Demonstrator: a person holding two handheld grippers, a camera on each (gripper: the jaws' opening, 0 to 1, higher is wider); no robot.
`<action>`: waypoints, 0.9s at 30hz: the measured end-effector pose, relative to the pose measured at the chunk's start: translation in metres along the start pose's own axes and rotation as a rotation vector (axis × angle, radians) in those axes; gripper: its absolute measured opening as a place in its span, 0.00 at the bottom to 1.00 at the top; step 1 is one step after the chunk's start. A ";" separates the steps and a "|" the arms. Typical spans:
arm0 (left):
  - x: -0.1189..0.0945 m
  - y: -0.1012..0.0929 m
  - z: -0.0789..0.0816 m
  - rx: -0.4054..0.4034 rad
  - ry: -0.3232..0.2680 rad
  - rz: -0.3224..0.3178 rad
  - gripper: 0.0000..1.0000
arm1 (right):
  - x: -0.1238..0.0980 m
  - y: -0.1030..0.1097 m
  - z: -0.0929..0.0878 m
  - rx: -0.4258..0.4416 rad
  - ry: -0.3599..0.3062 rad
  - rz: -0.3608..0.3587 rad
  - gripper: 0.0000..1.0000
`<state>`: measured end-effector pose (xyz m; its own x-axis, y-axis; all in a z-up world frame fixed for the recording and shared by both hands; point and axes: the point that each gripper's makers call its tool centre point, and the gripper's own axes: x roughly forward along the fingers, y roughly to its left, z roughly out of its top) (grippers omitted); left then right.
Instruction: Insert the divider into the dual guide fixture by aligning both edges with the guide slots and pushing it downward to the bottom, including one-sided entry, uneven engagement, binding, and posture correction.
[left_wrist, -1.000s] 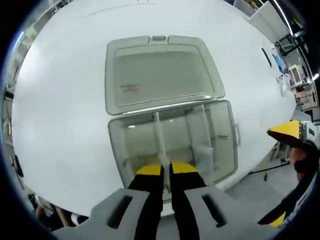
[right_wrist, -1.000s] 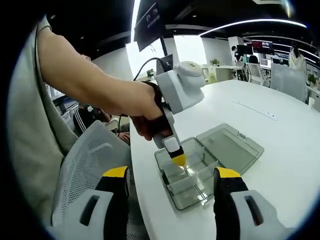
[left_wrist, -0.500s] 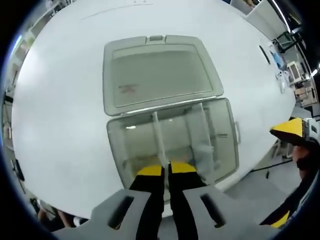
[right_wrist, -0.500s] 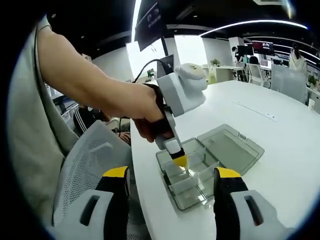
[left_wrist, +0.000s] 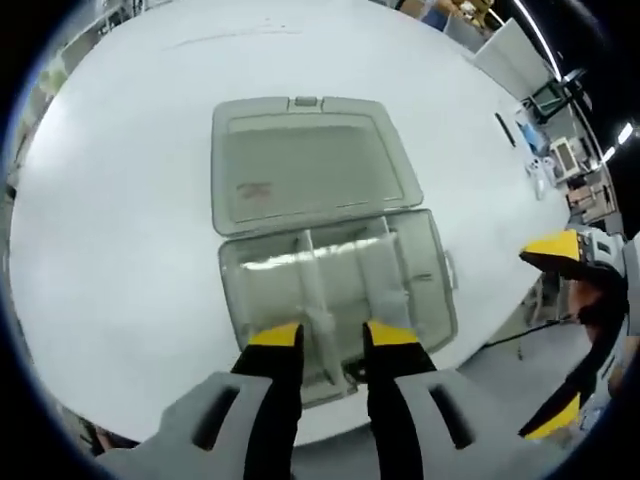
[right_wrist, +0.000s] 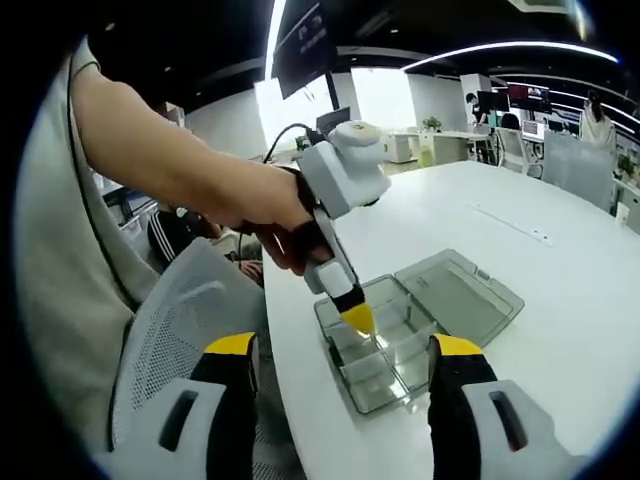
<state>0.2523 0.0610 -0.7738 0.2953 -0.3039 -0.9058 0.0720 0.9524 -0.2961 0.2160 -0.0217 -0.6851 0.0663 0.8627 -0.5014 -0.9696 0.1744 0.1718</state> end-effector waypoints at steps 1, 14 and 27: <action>-0.002 -0.001 0.004 0.001 -0.038 -0.014 0.22 | 0.000 0.001 0.000 -0.002 0.000 0.002 0.67; -0.064 -0.018 0.002 -0.041 -0.322 -0.202 0.24 | 0.004 0.019 0.002 -0.050 0.055 0.047 0.69; -0.104 -0.033 -0.003 0.013 -0.508 -0.388 0.35 | 0.000 0.016 0.012 -0.018 0.069 -0.044 0.71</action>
<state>0.2163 0.0607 -0.6712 0.6602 -0.5816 -0.4752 0.2755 0.7761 -0.5672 0.2038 -0.0135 -0.6718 0.0936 0.8194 -0.5656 -0.9703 0.2025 0.1327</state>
